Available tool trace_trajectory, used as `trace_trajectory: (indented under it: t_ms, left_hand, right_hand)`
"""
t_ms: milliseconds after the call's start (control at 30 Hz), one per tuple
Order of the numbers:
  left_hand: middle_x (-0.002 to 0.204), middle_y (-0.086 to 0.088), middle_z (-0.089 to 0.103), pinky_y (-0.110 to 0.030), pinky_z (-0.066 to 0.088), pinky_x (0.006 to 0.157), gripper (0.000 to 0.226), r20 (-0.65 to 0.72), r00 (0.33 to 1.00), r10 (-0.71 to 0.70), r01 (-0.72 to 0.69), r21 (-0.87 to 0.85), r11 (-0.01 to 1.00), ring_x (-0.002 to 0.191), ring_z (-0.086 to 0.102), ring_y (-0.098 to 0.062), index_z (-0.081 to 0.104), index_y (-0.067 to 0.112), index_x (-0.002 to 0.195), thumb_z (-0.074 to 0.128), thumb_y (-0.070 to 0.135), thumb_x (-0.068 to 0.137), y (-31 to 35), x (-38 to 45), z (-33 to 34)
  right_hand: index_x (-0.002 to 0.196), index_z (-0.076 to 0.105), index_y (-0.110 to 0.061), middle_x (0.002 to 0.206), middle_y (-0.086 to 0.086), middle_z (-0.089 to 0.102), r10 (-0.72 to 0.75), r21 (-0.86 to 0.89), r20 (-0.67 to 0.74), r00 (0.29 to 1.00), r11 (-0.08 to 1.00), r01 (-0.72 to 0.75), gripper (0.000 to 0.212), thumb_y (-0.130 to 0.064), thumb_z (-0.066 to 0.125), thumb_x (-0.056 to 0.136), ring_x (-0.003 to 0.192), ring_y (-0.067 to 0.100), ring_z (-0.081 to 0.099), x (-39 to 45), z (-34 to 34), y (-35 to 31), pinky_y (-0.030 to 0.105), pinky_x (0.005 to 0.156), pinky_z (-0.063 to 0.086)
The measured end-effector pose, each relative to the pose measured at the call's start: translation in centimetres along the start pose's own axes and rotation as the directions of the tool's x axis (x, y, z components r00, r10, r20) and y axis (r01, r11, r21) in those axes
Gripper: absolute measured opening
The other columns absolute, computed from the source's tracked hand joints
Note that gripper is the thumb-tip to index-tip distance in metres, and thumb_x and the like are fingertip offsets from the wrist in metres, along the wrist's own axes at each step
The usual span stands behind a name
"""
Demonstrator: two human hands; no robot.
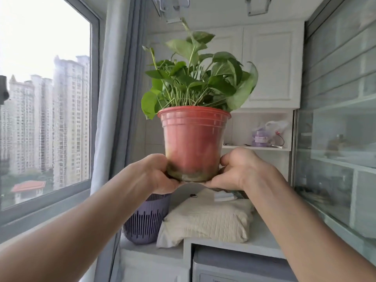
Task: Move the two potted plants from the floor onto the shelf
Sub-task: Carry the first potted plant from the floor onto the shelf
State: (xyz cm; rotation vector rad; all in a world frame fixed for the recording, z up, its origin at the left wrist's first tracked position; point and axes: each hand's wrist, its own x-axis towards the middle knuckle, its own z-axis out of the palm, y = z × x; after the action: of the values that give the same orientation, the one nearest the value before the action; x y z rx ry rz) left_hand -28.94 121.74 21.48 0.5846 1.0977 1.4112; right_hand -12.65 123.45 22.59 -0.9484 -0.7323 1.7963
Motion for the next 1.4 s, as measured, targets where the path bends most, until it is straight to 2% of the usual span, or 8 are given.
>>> trace_trajectory:
  t_ms: [200,333,567,700,767,1033,1233,1400]
  left_hand:
    - [0.117,-0.02,0.07,-0.049,0.055,0.089,0.046,0.091,0.995,-0.037,0.039,-0.028,0.999,0.105,0.068,-0.034,0.066,-0.002,0.118,0.027,-0.004,0.093,1.3,8.4,1.8]
    - [0.118,-0.016,0.07,-0.045,0.053,0.095,0.046,0.176,0.984,-0.035,0.048,-0.074,0.996,0.107,0.068,-0.029,0.067,0.0,0.118,0.029,-0.004,0.094,3.0,13.5,3.2]
    - [0.087,-0.014,0.072,-0.041,0.058,0.058,0.04,0.212,0.971,-0.114,0.135,-0.088,0.987,0.075,0.069,-0.025,0.07,0.001,0.09,0.03,-0.001,0.096,3.8,21.7,4.3]
    - [0.109,-0.007,0.073,-0.037,0.057,0.082,0.041,0.177,0.974,-0.139,0.163,-0.129,0.978,0.098,0.07,-0.021,0.07,0.006,0.108,0.032,-0.001,0.096,3.3,25.2,5.5]
    - [0.123,-0.005,0.069,-0.036,0.053,0.096,0.044,0.169,0.976,-0.138,0.165,-0.156,0.974,0.111,0.066,-0.019,0.068,0.009,0.119,0.031,-0.001,0.096,3.0,26.9,6.5]
    - [0.119,-0.005,0.071,-0.035,0.052,0.097,0.045,0.103,0.988,-0.111,0.13,-0.199,0.971,0.106,0.069,-0.019,0.068,0.009,0.119,0.036,-0.006,0.091,2.0,32.4,11.5]
    - [0.087,-0.009,0.069,-0.039,0.061,0.059,0.032,0.1,0.994,-0.033,0.048,-0.156,0.987,0.075,0.065,-0.022,0.066,0.007,0.087,0.037,-0.003,0.094,1.7,36.4,18.4]
    - [0.103,-0.009,0.072,-0.043,0.061,0.062,0.033,0.098,0.994,-0.05,0.067,-0.184,0.981,0.08,0.068,-0.024,0.068,0.009,0.104,0.039,-0.002,0.094,0.3,39.9,22.9]
  right_hand:
    - [0.126,0.049,0.008,0.118,0.027,0.061,-0.052,0.01,-0.062,0.997,0.999,0.053,0.041,-0.003,0.024,0.095,0.103,0.043,0.061,6.6,-0.1,-3.0,0.067,0.075,0.047]
    - [0.115,0.055,0.003,0.118,0.027,0.06,-0.148,0.004,-0.078,0.986,0.989,0.148,0.041,-0.002,0.019,0.096,0.09,0.041,0.06,10.4,0.7,-4.9,0.064,0.061,0.044]
    - [0.136,0.041,0.007,0.125,0.027,0.055,-0.127,-0.002,-0.1,0.987,0.992,0.128,0.047,-0.004,0.017,0.096,0.118,0.042,0.052,18.0,0.6,-6.3,0.064,0.07,0.039]
    - [0.132,0.043,0.008,0.109,0.028,0.057,-0.112,-0.021,-0.147,0.983,0.994,0.11,0.044,-0.006,0.018,0.098,0.098,0.043,0.057,21.5,-0.4,-7.3,0.063,0.063,0.041]
    - [0.133,0.042,0.008,0.113,0.029,0.055,-0.089,-0.012,-0.149,0.985,0.996,0.088,0.044,-0.008,0.02,0.099,0.114,0.043,0.053,23.5,-1.4,-8.0,0.064,0.065,0.04]
    - [0.139,0.037,0.004,0.133,0.028,0.051,-0.033,0.006,-0.088,0.996,0.999,0.034,0.045,-0.01,0.023,0.099,0.114,0.045,0.053,30.1,-5.7,-12.8,0.068,0.081,0.04]
    - [0.145,0.033,0.002,0.143,0.027,0.044,-0.024,0.03,0.037,0.999,0.999,0.023,0.049,-0.01,0.023,0.098,0.128,0.044,0.046,34.7,-9.8,-18.9,0.063,0.108,0.03]
    - [0.145,0.031,0.003,0.141,0.028,0.046,-0.011,0.036,0.096,0.995,0.999,0.008,0.049,-0.01,0.025,0.099,0.126,0.045,0.047,37.6,-13.9,-22.7,0.063,0.107,0.031]
